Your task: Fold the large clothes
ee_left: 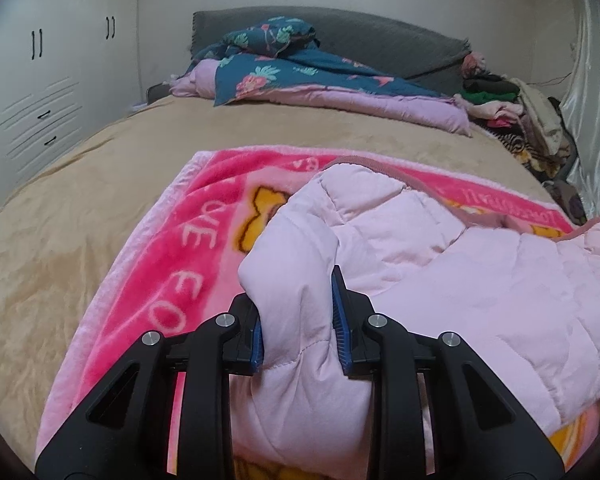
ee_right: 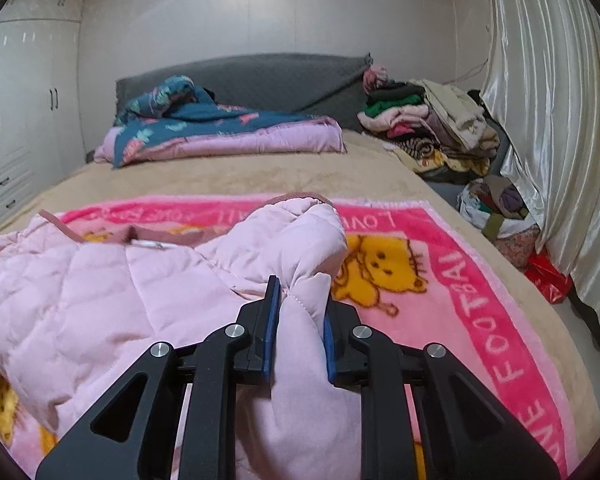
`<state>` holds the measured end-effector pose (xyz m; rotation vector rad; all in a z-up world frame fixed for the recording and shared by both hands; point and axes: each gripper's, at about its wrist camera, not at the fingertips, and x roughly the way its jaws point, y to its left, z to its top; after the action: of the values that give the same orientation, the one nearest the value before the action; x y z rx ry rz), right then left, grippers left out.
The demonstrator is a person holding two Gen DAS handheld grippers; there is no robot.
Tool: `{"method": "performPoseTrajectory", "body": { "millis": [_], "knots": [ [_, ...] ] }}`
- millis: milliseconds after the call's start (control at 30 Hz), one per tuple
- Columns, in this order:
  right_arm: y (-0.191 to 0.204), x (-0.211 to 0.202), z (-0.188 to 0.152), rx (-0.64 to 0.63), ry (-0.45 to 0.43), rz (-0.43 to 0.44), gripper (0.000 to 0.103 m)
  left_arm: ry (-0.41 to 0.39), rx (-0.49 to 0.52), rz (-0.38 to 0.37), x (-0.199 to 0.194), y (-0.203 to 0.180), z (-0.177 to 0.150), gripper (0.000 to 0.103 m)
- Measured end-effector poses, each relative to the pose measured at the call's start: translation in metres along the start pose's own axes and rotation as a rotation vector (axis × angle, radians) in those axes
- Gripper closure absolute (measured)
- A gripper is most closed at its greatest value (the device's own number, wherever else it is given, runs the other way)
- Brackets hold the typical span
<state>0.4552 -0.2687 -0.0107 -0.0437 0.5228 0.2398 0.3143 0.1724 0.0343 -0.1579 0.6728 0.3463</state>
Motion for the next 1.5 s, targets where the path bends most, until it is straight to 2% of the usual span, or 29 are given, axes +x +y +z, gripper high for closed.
{"method": "performPoseTrajectory", "body": {
  "millis": [400,767,800,833,867,900,933,967,1000,1133,1267,1500],
  "knots": [
    [0.006,0.063,-0.030,-0.005,0.169,-0.062,0.082,0.111,-0.037,0.073,0.057,-0.003,-0.013,0.078],
    [0.016,0.096,-0.023,-0.051,0.249,-0.112,0.078,0.148,-0.054,0.084,0.071,0.000,-0.012,0.076],
    [0.015,0.095,-0.022,-0.044,0.252,-0.108,0.075,0.151,-0.055,0.085,0.071,-0.001,-0.011,0.076],
    [0.012,0.091,-0.021,-0.020,0.258,-0.103,0.075,0.150,-0.062,0.085,0.066,0.000,-0.010,0.075],
    [0.007,0.086,-0.020,0.013,0.259,-0.098,0.065,0.147,-0.065,0.086,0.063,0.000,-0.009,0.072],
    [0.001,0.077,-0.019,0.055,0.245,-0.076,0.046,0.144,-0.062,0.086,0.056,0.000,-0.008,0.068],
    [-0.003,0.069,-0.019,0.085,0.226,-0.056,0.035,0.136,-0.055,0.082,0.049,-0.001,-0.006,0.057],
    [-0.008,0.055,-0.018,0.125,0.188,-0.039,0.018,0.126,-0.046,0.076,0.042,-0.003,-0.004,0.046],
    [-0.012,0.043,-0.017,0.151,0.160,-0.020,0.012,0.114,-0.035,0.071,0.035,-0.005,-0.003,0.042],
    [-0.021,0.000,-0.015,0.218,0.099,0.068,0.006,0.062,0.001,0.069,0.003,-0.014,0.000,0.022],
    [-0.019,-0.041,-0.013,0.216,0.052,0.136,0.004,0.039,0.018,0.055,-0.022,-0.022,-0.005,0.011],
    [-0.002,-0.098,-0.020,0.153,0.004,0.178,0.004,0.034,0.017,0.036,-0.051,-0.032,-0.022,0.009]
  ]
}}
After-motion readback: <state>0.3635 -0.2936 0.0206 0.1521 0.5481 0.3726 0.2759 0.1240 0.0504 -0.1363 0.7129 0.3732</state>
